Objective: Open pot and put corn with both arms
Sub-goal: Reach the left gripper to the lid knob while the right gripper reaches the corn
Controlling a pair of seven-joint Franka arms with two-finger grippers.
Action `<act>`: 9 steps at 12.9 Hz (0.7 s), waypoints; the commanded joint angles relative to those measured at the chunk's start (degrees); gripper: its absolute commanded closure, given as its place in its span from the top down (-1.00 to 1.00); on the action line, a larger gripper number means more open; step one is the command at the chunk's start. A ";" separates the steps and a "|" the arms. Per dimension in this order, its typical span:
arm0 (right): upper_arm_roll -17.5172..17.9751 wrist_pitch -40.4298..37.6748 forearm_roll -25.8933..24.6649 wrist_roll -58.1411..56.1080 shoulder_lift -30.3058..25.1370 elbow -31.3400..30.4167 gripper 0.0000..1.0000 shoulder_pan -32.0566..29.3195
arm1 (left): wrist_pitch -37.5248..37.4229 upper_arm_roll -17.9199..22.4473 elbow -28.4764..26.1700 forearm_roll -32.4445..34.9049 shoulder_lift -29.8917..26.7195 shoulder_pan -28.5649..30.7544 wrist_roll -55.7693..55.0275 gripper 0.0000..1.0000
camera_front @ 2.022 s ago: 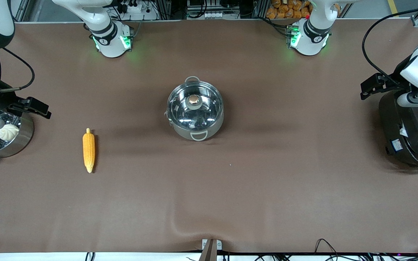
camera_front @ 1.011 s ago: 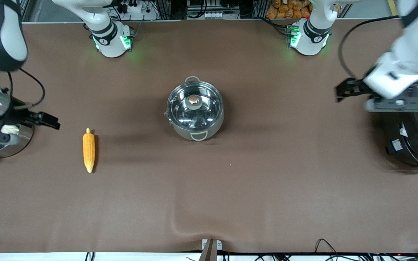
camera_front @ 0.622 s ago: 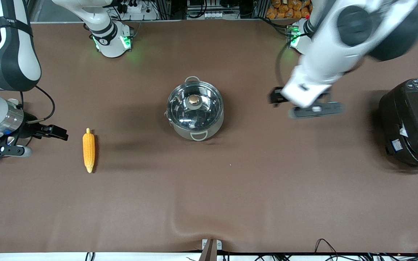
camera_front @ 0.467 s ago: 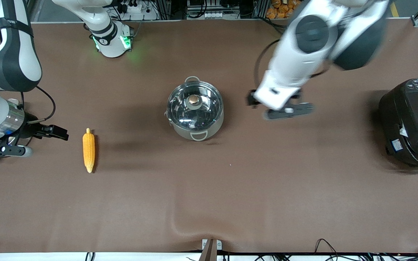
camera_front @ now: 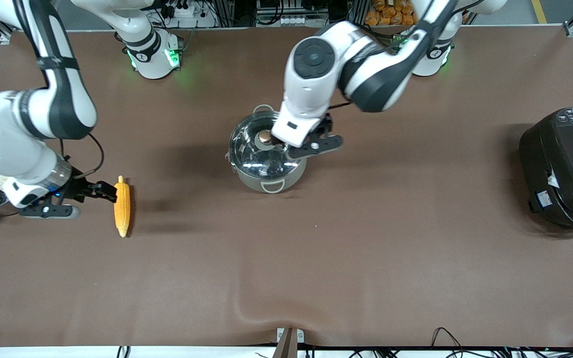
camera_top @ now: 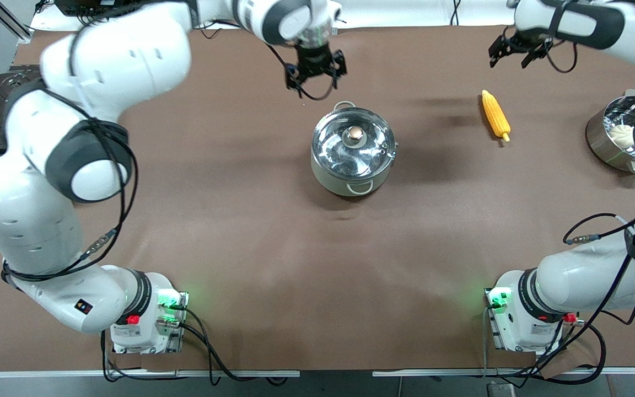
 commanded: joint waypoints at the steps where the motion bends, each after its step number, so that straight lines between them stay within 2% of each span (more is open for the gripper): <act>1: -0.09 10.77 0.41 -7.53 4.52 -4.50 1.00 -3.15 | 2.51 1.29 2.54 0.78 3.35 -3.06 -3.98 1.00; 4: 0.00 16.30 0.76 -13.15 9.80 -4.50 1.00 -5.35 | 4.01 1.30 4.81 1.65 6.51 -6.31 -8.98 1.00; 6: 0.00 17.65 0.76 -13.87 10.87 -4.50 1.00 -5.62 | 5.05 1.30 5.26 4.55 8.54 -7.81 -11.71 0.99; 9: 0.17 17.82 1.55 -13.87 11.92 -4.50 1.00 -5.45 | 5.59 1.30 5.26 4.91 9.86 -8.61 -12.60 0.91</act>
